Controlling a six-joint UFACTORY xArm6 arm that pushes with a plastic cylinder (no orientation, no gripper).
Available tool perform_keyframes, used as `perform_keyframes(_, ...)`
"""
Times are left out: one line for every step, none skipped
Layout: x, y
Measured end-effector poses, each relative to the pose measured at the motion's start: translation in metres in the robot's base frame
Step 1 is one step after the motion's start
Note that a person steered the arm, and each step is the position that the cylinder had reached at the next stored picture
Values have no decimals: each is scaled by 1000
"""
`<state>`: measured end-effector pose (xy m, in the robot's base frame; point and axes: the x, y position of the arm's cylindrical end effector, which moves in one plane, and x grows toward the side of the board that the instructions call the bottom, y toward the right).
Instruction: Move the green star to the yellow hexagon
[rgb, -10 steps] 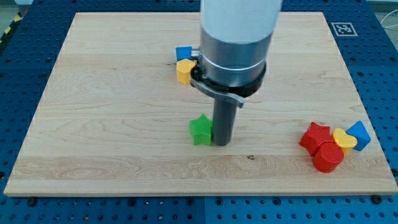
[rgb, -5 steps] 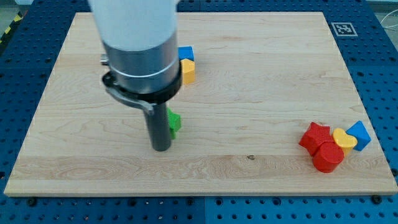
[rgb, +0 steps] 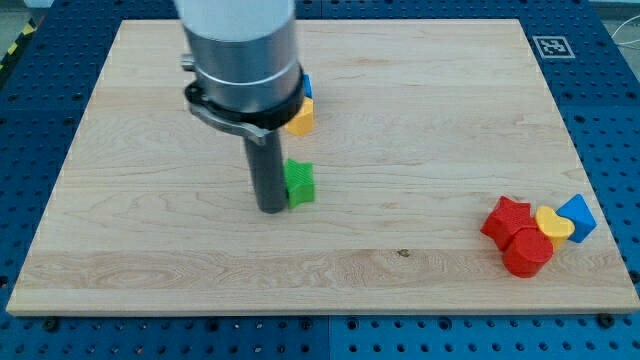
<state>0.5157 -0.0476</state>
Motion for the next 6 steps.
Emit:
perform_keyframes(0,22)
perform_keyframes(-3,30)
perform_keyframes(-11,30)
perform_keyframes(-25,32)
perform_keyframes(-41,33)
perform_keyframes(-48,33)
